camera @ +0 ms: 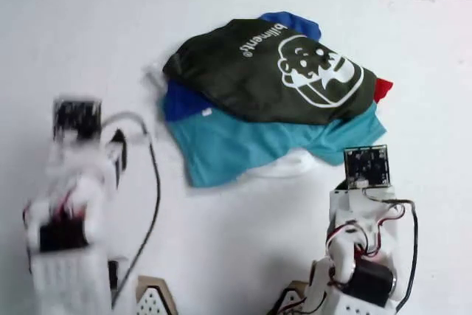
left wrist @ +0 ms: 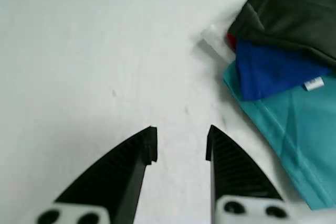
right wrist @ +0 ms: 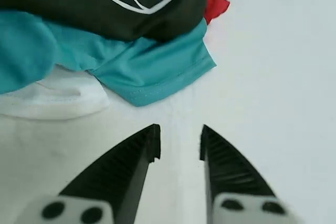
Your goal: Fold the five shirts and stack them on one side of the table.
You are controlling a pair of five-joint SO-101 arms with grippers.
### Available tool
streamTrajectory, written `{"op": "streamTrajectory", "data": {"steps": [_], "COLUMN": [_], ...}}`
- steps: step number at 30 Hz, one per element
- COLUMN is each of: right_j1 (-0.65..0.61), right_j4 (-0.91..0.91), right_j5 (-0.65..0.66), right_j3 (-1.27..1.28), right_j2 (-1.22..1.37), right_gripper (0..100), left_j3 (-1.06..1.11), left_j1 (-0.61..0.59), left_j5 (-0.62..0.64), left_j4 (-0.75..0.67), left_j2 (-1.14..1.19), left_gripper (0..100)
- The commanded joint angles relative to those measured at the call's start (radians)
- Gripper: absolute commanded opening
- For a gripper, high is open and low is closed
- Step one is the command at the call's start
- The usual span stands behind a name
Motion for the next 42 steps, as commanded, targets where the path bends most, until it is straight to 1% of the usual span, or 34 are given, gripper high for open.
{"op": "streamTrajectory", "data": {"steps": [1, 3, 7, 8, 11, 17, 21, 25, 27, 28, 29, 32, 34, 37, 40, 42], "right_j1": [-0.047, -0.058, -0.053, -0.054, -0.053, -0.058, -0.058, -0.054, -0.053, -0.053, -0.053, -0.053, -0.053, -0.056, -0.053, -0.053], "right_j4": [0.008, -0.002, -0.044, -0.059, -0.101, -0.053, -0.007, 0.024, 0.036, 0.044, 0.051, 0.058, 0.054, 0.035, -0.018, -0.047], "right_j5": [0.049, 0.060, 0.063, 0.063, 0.064, 0.066, 0.066, 0.066, 0.066, 0.066, 0.066, 0.066, 0.064, 0.061, 0.058, 0.058], "right_j3": [-0.044, -0.026, -0.020, -0.021, -0.046, -0.206, -0.279, -0.298, -0.293, -0.293, -0.293, -0.292, -0.284, -0.242, -0.186, -0.157], "right_j2": [0.018, 0.031, 0.124, 0.154, 0.251, 0.426, 0.476, 0.469, 0.461, 0.458, 0.455, 0.443, 0.437, 0.427, 0.424, 0.424], "right_gripper": [19.3, 19.1, 19.3, 19.3, 19.3, 19.3, 19.2, 19.2, 19.2, 19.1, 19.1, 19.1, 19.1, 19.1, 19.1, 19.1], "left_j3": [-0.377, -0.568, -0.915, -0.992, -1.194, -1.558, -1.776, -1.968, -2.051, -2.087, -2.126, -2.253, -2.335, -2.482, -2.620, -2.644], "left_j1": [0.106, 0.147, 0.196, 0.207, 0.229, 0.265, 0.299, 0.298, 0.292, 0.290, 0.290, 0.279, 0.279, 0.269, 0.226, 0.187], "left_j5": [0.009, 0.072, 0.209, 0.230, 0.245, 0.292, 0.292, 0.288, 0.287, 0.287, 0.287, 0.276, 0.221, 0.215, 0.215, 0.210], "left_j4": [0.095, 0.164, 0.269, 0.293, 0.351, 0.419, 0.443, 0.442, 0.451, 0.463, 0.485, 0.565, 0.643, 0.761, 0.779, 0.779], "left_j2": [0.425, 0.601, 0.930, 1.008, 1.231, 1.585, 1.777, 1.952, 2.025, 2.056, 2.082, 2.137, 2.151, 2.151, 2.148, 2.124], "left_gripper": [18, 19, 31, 32, 32, 32, 32, 32, 30, 27, 22, 2, 4, 3, 3, 3]}}
